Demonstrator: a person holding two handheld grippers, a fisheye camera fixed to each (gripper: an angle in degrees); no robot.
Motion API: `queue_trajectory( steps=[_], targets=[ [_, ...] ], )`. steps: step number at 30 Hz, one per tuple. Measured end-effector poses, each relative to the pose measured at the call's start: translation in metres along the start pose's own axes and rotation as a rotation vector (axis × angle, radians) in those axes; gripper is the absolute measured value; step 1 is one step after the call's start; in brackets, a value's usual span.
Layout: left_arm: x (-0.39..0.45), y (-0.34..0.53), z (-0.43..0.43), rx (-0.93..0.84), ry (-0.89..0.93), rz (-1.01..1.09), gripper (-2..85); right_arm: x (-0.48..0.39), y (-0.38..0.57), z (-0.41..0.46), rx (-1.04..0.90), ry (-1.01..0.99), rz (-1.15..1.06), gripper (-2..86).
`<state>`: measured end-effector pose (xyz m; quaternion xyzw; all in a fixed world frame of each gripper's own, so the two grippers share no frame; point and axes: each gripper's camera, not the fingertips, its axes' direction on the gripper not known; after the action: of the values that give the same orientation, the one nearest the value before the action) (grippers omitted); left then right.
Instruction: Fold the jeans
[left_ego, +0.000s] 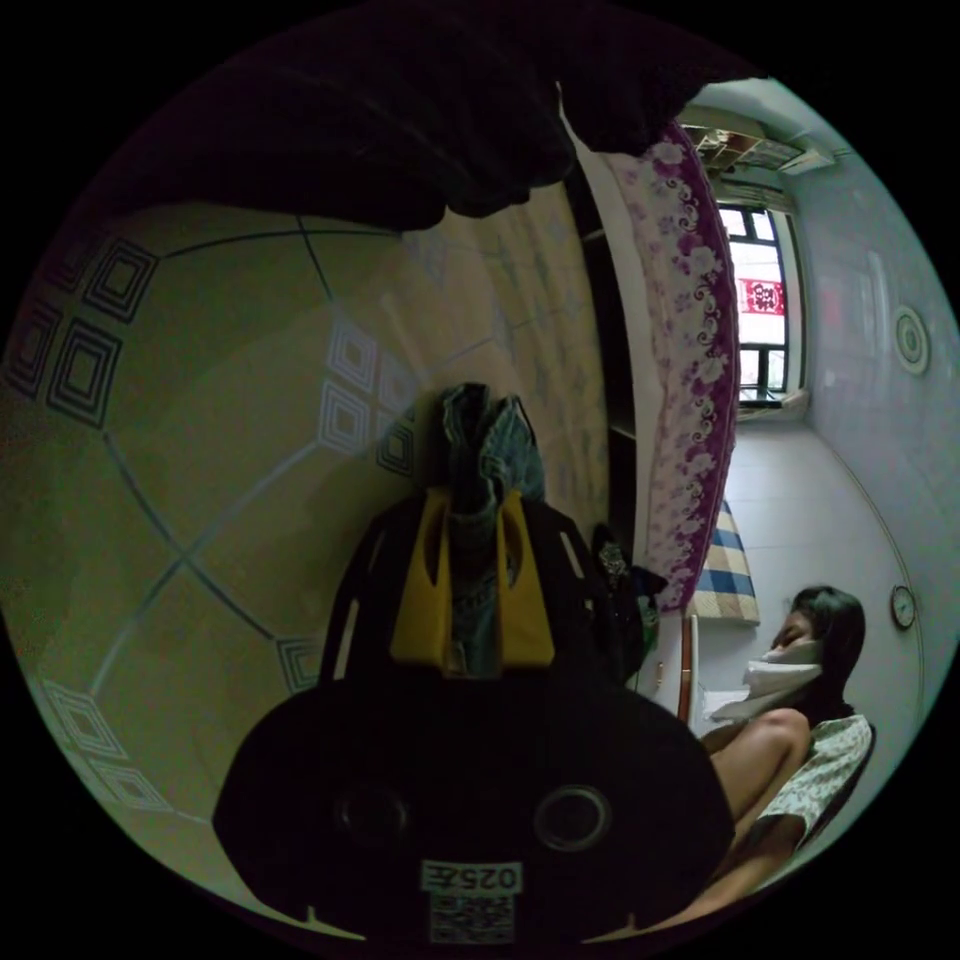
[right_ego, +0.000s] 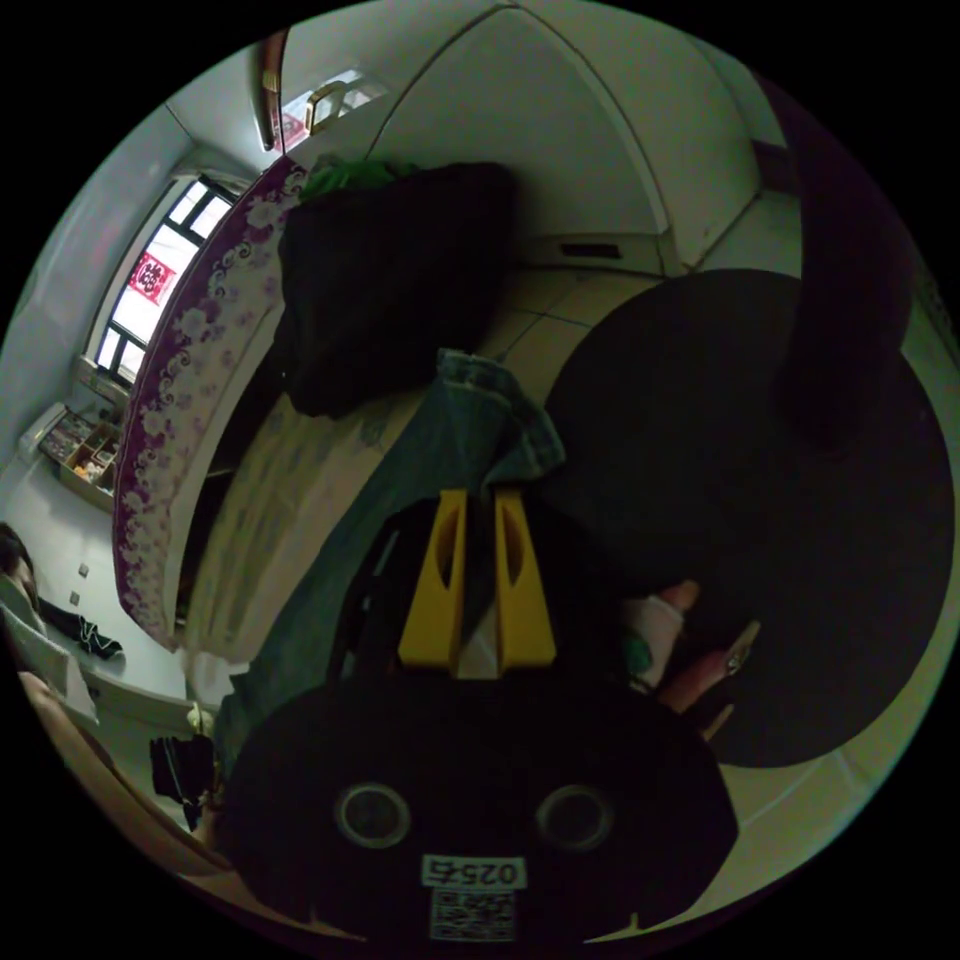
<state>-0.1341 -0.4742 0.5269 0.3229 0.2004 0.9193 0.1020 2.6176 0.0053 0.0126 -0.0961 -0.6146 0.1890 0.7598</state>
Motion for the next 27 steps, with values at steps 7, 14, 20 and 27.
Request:
queue_trajectory(
  steps=[7,14,20,27],
  targets=[
    [-0.023,-0.005,0.002,-0.025,0.034,-0.02,2.3,0.009,-0.017,0.024,0.022,0.001,0.033,4.9],
    [-0.031,-0.006,-0.009,-0.013,0.112,0.086,1.4,0.004,-0.036,0.062,0.026,0.077,0.005,5.1],
    [-0.012,-0.02,-0.045,0.056,0.161,0.164,0.9,-0.04,-0.06,0.09,-0.051,0.06,-0.012,3.0],
    [0.048,-0.042,-0.086,0.104,0.274,0.363,1.1,-0.069,-0.063,0.16,-0.222,-0.211,-0.072,2.4]
  ],
)
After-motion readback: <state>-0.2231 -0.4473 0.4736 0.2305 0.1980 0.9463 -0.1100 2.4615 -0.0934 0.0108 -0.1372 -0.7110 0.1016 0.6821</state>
